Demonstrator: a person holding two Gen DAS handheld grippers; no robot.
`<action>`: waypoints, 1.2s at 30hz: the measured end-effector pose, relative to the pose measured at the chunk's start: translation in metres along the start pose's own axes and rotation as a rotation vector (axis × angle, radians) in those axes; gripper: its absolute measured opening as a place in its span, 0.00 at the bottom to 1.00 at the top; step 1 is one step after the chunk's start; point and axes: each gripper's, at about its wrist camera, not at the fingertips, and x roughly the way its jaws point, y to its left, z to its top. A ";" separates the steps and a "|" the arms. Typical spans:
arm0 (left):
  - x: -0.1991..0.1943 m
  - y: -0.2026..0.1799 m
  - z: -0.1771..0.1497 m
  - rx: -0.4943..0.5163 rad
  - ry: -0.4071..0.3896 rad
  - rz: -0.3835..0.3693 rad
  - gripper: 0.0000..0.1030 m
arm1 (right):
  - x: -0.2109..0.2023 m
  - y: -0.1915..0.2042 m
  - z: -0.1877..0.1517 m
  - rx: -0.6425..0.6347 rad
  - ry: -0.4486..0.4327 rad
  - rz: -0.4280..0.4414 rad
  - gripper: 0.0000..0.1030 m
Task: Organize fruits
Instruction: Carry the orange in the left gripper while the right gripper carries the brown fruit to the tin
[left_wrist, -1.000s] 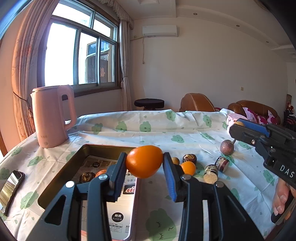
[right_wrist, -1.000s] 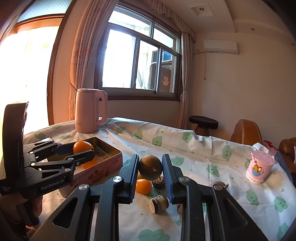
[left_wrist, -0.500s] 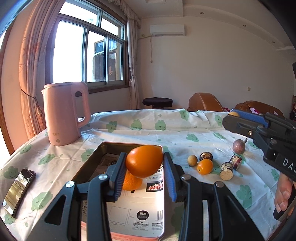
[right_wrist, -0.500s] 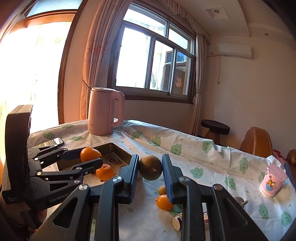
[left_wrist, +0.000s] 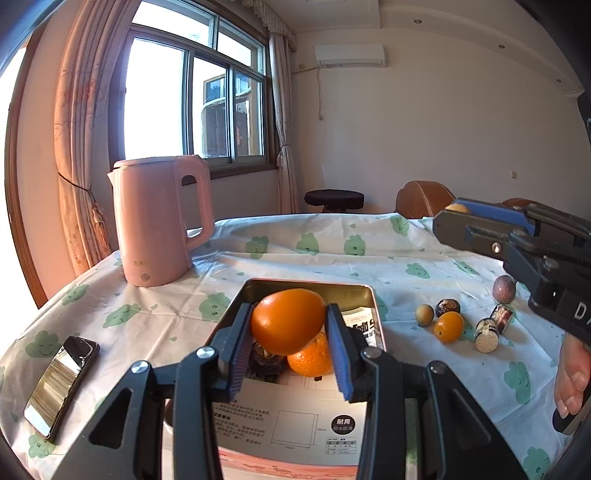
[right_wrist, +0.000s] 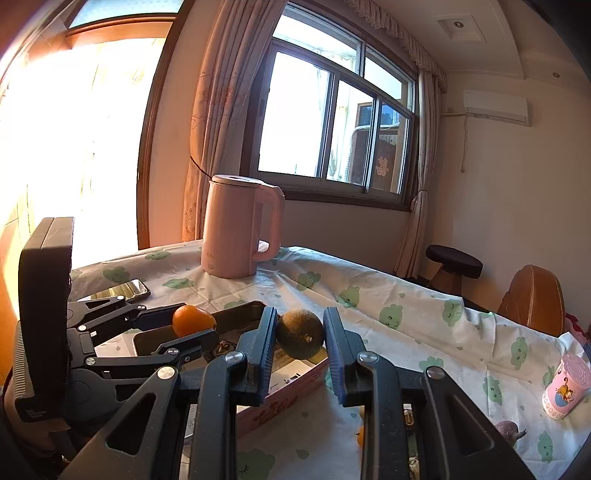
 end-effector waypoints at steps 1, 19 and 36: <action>0.000 0.002 0.000 -0.001 0.001 0.005 0.40 | 0.002 0.003 0.001 -0.002 0.002 0.006 0.27; 0.013 0.033 -0.004 -0.013 0.052 0.056 0.39 | 0.037 0.028 -0.007 -0.003 0.065 0.075 0.27; 0.028 0.040 -0.008 -0.022 0.144 0.045 0.39 | 0.059 0.039 -0.026 0.008 0.157 0.129 0.27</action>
